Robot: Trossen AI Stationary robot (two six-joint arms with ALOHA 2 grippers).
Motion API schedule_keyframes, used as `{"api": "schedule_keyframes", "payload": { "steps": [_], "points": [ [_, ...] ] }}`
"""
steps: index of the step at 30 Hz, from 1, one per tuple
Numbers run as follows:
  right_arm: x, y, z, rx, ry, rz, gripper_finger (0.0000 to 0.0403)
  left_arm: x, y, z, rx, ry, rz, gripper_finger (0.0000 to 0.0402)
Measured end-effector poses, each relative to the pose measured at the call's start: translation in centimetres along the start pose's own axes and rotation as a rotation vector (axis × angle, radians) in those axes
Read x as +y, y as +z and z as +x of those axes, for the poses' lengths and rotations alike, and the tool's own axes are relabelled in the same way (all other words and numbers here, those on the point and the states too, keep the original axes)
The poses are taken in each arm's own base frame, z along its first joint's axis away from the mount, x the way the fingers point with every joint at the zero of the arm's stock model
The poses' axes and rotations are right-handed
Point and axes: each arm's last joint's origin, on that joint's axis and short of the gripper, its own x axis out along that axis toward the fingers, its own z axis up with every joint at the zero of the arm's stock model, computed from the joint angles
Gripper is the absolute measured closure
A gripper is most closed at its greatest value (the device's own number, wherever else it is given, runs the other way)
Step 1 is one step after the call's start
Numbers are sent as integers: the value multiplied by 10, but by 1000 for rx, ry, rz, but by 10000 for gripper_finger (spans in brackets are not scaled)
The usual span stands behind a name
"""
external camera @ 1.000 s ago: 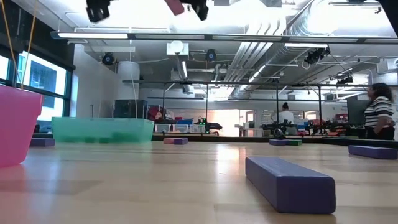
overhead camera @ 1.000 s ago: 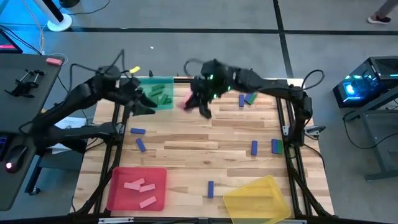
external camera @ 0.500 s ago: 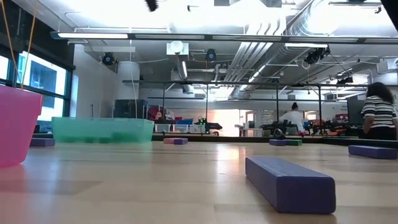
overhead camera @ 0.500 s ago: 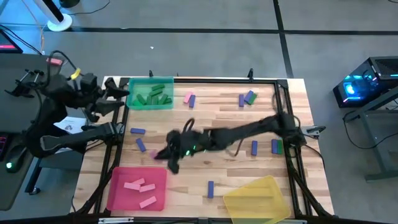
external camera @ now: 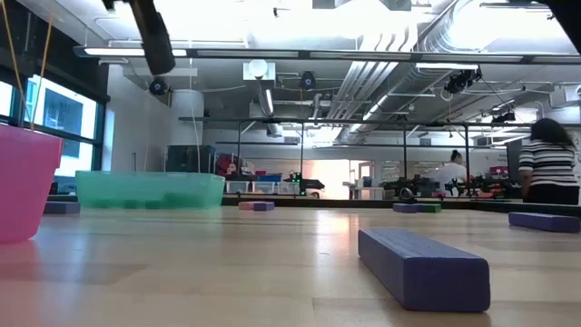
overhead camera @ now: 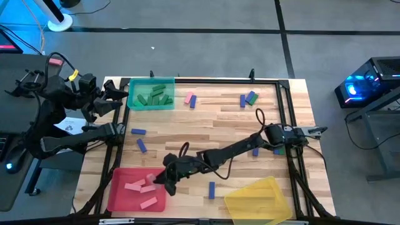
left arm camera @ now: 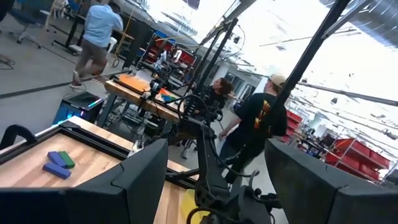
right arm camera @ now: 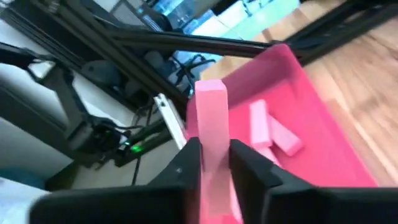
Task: Sort blocks
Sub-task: Put the pink block into the pink bin, then adjust the yellow bin
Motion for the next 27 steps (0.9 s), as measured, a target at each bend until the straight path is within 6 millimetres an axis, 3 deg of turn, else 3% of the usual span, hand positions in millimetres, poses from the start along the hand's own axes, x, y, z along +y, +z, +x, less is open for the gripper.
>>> {"api": "schedule_keyframes", "payload": {
  "steps": [8, 12, 15, 20, 23, 27],
  "points": [
    [-4, 11, -1, 46, 39, -59, 210, 3, -1, 3, 15, 19, -15, 145],
    [7, 34, -9, 171, 131, -65, 174, 8, -4, 7, 39, 76, -39, 145],
    [19, 52, -24, 326, 106, -117, 173, 13, -7, 11, 78, 110, -62, 145],
    [34, 68, -64, 517, -114, -244, 200, 18, -7, 19, 108, 121, -17, 145],
    [29, 56, -89, 649, -232, -206, 234, 21, -7, 24, 121, 127, 4, 145],
    [22, 21, -116, 776, -449, -109, 291, 23, -7, 27, 133, 129, 22, 145]
  ]
}}
